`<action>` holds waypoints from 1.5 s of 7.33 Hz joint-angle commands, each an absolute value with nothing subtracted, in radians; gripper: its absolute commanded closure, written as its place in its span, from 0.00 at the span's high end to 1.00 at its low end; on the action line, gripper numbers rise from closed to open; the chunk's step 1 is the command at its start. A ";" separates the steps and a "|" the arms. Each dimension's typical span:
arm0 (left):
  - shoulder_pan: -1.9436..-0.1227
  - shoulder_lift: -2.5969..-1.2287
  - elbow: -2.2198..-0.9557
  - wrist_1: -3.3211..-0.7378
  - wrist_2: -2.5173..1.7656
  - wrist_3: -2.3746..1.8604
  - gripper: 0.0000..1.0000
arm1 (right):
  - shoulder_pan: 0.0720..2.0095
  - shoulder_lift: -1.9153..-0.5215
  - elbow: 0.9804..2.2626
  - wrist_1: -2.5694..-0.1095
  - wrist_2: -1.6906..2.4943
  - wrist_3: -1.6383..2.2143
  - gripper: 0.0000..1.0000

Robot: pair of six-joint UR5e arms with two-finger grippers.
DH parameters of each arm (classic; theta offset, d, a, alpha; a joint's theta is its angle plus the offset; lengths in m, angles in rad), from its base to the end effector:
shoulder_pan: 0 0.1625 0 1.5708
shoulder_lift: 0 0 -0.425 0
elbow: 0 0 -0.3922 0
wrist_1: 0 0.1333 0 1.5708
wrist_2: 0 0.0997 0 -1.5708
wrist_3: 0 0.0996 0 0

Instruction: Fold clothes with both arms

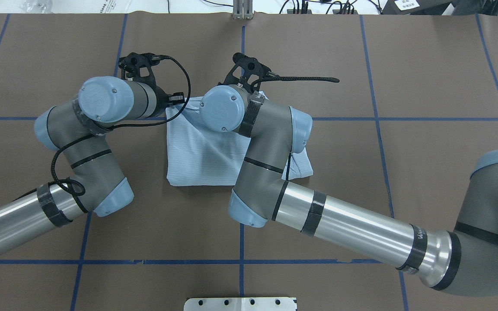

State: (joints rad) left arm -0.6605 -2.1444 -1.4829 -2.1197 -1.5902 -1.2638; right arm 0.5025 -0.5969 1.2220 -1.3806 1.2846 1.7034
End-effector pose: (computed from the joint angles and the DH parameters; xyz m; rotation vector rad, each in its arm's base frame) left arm 0.4832 -0.5418 0.3016 0.4677 0.9283 -0.3112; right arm -0.6299 -0.5303 0.1648 0.4238 -0.7629 0.7119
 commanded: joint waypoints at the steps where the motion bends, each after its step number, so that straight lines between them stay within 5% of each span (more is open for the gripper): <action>1: -0.661 -2.178 -1.424 -2.123 -1.588 -1.261 0.00 | 0.503 -0.589 1.187 -1.370 1.289 1.695 0.00; 5: -0.670 -2.177 -1.416 -2.121 -1.589 -1.249 0.00 | 0.546 -0.586 1.183 -1.368 1.350 1.577 0.00; 6: -0.679 -2.174 -1.416 -2.121 -1.589 -1.246 0.00 | 0.560 -0.586 1.183 -1.368 1.377 1.550 0.28; 7: -0.686 -2.168 -1.419 -2.123 -1.589 -1.159 0.99 | 0.564 -0.580 1.183 -1.370 1.381 1.501 0.99; 11: -0.689 -2.086 -1.595 -2.112 -1.692 -1.031 1.00 | 0.600 -0.546 1.195 -1.379 1.486 1.465 1.00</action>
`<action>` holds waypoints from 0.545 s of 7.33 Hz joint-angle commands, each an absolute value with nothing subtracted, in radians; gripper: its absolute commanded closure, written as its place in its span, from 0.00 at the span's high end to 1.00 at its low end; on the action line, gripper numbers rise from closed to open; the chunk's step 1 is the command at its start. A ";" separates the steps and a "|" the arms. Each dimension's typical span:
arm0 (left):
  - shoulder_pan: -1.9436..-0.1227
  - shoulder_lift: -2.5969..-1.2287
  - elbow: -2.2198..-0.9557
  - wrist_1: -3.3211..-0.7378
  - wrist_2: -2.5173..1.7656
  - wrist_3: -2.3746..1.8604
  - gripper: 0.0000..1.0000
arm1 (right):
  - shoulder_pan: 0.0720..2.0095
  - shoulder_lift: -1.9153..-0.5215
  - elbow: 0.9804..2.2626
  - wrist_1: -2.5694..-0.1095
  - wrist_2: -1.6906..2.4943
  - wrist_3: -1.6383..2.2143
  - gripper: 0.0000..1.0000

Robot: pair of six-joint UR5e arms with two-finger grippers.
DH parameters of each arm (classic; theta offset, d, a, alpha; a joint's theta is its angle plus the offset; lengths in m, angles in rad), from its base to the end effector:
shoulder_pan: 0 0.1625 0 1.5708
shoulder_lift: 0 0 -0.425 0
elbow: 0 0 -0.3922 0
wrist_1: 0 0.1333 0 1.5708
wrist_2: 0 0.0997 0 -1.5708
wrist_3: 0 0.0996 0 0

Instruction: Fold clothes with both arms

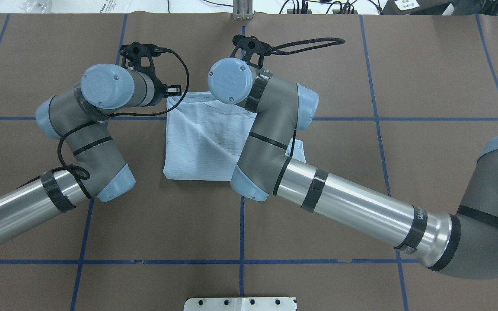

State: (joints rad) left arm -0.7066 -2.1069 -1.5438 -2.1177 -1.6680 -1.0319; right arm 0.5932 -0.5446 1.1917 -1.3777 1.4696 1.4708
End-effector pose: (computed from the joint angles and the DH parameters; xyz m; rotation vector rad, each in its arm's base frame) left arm 0.4483 -0.5452 0.2987 0.5442 0.9087 -0.1004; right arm -0.5971 -0.5755 0.1381 0.3790 -0.7659 0.5057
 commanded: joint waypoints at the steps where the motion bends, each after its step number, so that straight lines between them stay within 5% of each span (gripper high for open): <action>1: -0.623 -2.068 -1.617 -2.106 -1.686 -1.034 1.00 | 0.604 -0.549 1.195 -1.378 1.486 1.462 1.00; 4: -0.520 -2.039 -1.643 -1.987 -1.648 -1.019 1.00 | 0.606 -0.561 1.203 -1.373 1.486 1.460 1.00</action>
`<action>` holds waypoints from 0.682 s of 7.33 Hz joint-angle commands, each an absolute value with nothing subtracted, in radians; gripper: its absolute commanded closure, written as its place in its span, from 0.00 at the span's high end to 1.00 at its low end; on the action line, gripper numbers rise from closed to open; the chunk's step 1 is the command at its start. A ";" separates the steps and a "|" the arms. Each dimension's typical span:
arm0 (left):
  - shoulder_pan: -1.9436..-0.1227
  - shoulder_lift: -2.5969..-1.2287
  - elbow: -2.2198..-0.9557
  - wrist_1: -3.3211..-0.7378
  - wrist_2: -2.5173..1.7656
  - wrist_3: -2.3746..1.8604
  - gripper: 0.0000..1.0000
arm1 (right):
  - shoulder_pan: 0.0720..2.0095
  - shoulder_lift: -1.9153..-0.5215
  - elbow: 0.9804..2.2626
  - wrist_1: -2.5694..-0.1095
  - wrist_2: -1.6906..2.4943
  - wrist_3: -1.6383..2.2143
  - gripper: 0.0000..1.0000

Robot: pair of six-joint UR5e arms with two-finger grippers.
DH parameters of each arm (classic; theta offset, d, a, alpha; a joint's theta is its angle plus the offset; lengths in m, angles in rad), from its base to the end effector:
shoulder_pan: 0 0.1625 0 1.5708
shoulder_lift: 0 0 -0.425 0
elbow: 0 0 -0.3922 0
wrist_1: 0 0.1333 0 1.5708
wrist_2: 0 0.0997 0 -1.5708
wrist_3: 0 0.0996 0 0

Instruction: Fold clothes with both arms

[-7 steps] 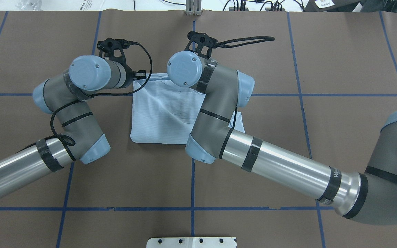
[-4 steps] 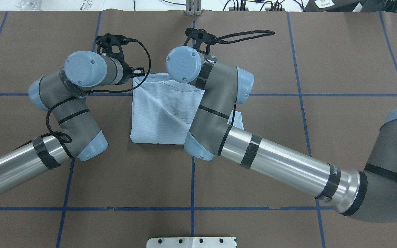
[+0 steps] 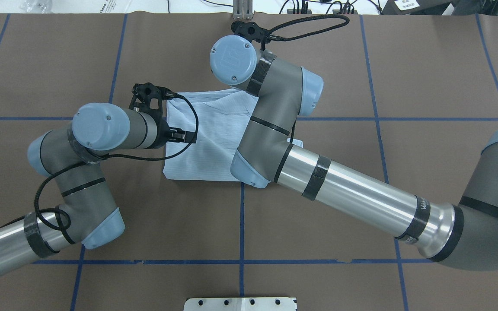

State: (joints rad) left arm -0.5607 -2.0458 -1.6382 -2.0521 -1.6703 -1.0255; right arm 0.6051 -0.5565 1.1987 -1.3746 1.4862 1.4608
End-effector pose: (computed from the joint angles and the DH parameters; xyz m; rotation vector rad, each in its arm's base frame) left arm 0.4991 -0.4591 0.3044 0.4601 0.9179 0.0369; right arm -0.5900 -0.5804 0.1443 0.3719 -0.7656 0.5007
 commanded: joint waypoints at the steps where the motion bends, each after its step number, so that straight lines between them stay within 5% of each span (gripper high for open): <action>1: -0.517 -2.022 -1.644 -1.983 -1.637 -1.012 1.00 | 0.606 -0.561 1.203 -1.373 1.486 1.460 1.00; 5: -0.470 -1.916 -1.785 -1.916 -1.608 -0.965 1.00 | 0.606 -0.569 1.206 -1.371 1.486 1.462 1.00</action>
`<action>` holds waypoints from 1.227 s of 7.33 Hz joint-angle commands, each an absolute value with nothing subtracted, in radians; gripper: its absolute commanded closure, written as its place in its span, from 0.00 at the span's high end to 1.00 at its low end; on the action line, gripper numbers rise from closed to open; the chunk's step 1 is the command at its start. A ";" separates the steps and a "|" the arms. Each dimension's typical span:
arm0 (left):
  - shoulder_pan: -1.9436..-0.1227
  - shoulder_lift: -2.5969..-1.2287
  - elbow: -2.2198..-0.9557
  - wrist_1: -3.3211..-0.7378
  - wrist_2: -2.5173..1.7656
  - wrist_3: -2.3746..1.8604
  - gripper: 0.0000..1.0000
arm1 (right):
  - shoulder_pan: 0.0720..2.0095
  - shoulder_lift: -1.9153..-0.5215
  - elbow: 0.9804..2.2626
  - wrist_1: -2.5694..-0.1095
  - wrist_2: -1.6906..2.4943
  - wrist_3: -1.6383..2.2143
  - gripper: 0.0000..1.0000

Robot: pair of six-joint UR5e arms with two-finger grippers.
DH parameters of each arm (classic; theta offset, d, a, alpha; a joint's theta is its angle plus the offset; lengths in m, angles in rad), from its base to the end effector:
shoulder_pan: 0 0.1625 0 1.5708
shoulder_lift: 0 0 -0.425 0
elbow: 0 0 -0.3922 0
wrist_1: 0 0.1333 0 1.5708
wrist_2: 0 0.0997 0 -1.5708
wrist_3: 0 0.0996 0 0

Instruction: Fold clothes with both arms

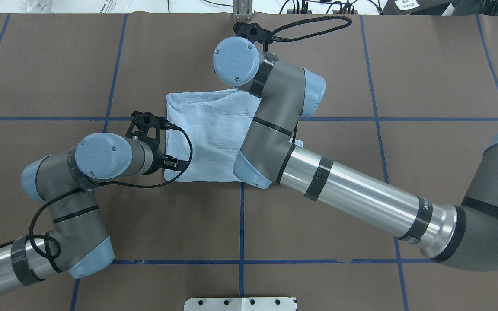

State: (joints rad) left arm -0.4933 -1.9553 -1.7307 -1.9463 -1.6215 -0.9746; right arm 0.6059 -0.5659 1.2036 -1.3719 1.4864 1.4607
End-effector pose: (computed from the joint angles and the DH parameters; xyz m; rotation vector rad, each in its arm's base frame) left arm 0.4981 -0.4134 0.3343 0.4366 0.8115 0.1188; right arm -0.5887 -0.5802 0.1494 0.3715 -0.7638 0.5013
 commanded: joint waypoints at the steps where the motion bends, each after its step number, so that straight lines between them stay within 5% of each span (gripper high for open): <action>1: -0.451 -1.910 -1.787 -1.904 -1.570 -0.966 1.00 | 0.606 -0.589 1.227 -1.371 1.486 1.460 1.00; 5: -0.454 -1.905 -1.882 -1.875 -1.583 -0.944 1.00 | 0.607 -0.647 1.311 -1.376 1.518 1.430 1.00; 9: -0.639 -1.913 -2.097 -1.685 -1.767 -0.859 1.00 | 0.612 -0.885 1.763 -1.634 1.610 1.358 1.00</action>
State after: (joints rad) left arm -0.5710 -1.9103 -2.0412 -1.7401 -1.7245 -0.8868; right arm 0.6074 -0.8428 1.6251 -1.5072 1.5709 1.4070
